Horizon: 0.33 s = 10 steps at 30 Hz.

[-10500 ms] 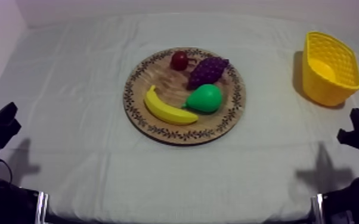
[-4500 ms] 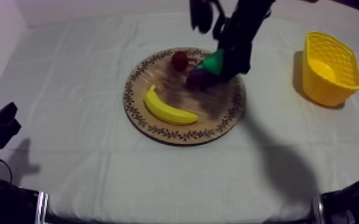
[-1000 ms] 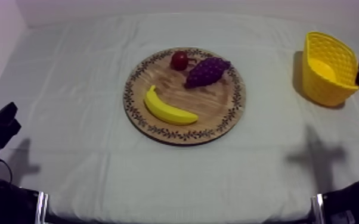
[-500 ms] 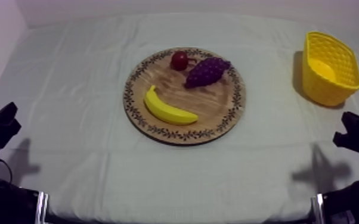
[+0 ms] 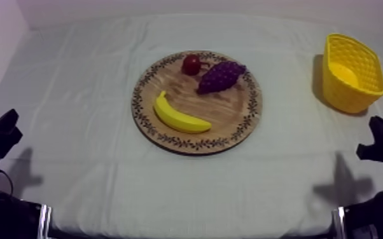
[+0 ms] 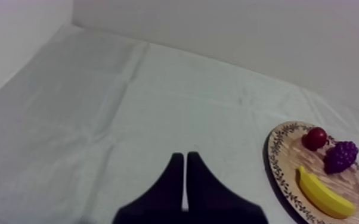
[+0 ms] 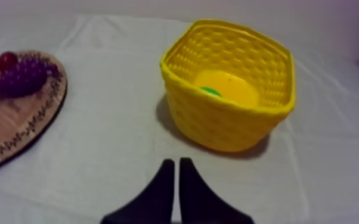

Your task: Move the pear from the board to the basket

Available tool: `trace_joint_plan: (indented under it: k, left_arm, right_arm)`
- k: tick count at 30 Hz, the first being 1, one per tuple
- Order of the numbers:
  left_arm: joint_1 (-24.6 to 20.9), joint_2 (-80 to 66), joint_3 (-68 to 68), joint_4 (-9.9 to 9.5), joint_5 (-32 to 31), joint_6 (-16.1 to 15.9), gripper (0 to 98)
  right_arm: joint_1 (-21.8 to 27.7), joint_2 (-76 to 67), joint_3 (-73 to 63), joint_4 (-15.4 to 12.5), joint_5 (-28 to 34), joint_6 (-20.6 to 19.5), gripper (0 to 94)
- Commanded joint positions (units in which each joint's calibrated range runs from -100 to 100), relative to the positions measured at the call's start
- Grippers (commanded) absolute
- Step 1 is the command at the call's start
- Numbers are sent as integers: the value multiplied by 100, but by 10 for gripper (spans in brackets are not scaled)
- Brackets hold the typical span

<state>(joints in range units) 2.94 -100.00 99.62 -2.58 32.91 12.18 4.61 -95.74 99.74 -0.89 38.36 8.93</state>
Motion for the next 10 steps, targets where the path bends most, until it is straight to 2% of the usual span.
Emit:
trace_joint_plan:
  k: [1,10]
  left_arm:
    - [-1,0,5,1,-1,-1,1]
    - [-1,0,5,1,-1,1,1]
  right_arm:
    - [5,1,4,-1,-11,361,6]
    - [6,-1,4,-2,-13,380,6]
